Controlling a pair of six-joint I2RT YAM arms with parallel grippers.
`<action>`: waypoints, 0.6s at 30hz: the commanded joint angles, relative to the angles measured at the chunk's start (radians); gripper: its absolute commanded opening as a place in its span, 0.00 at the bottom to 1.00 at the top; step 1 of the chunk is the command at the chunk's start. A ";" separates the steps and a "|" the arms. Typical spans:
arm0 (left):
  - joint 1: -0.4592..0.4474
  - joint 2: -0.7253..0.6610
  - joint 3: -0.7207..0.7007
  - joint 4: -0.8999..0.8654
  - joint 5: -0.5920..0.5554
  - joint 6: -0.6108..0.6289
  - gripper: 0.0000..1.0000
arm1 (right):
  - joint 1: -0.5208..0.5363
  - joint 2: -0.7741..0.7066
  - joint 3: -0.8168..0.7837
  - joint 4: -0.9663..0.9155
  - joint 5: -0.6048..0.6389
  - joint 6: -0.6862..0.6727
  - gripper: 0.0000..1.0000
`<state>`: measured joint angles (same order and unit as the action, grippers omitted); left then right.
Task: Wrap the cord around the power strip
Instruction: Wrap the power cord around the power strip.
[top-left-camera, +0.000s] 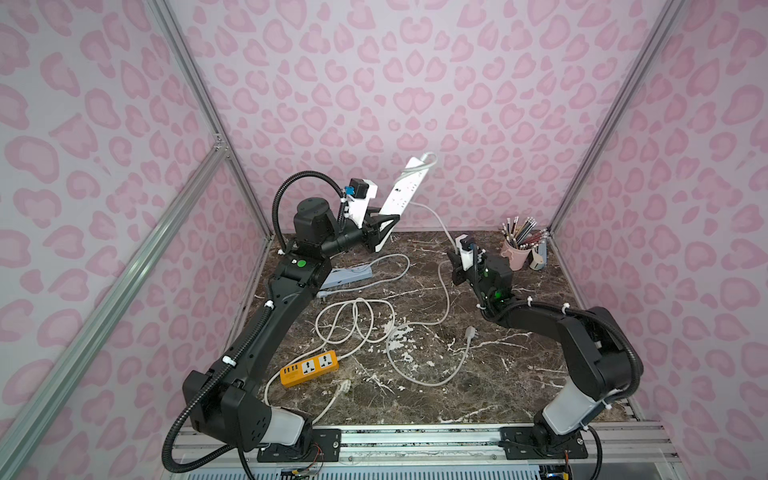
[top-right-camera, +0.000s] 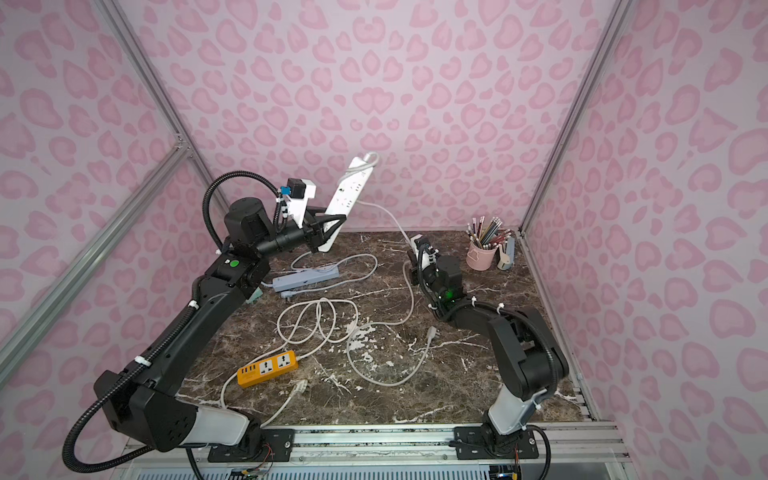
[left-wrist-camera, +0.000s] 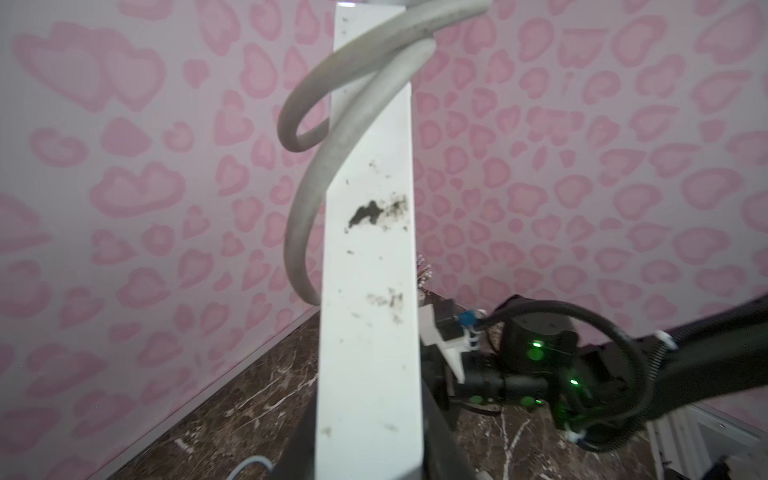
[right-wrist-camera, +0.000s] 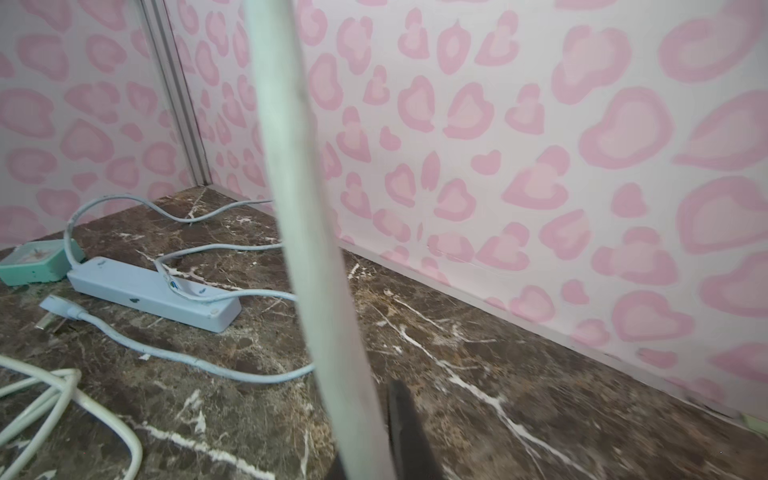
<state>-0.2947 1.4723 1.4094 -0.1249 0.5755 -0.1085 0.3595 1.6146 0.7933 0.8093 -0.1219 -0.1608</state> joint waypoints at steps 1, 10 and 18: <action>0.017 0.047 0.043 0.003 -0.237 0.044 0.03 | 0.034 -0.117 -0.084 -0.008 0.162 -0.178 0.00; -0.012 0.278 0.125 -0.195 -0.681 0.364 0.03 | 0.175 -0.395 -0.099 -0.209 0.358 -0.491 0.00; -0.167 0.322 0.049 -0.301 -0.584 0.614 0.03 | 0.201 -0.429 0.113 -0.309 0.241 -0.575 0.00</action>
<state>-0.4248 1.7943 1.4620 -0.4149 -0.0223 0.3660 0.5629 1.1782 0.8406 0.4797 0.1413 -0.6868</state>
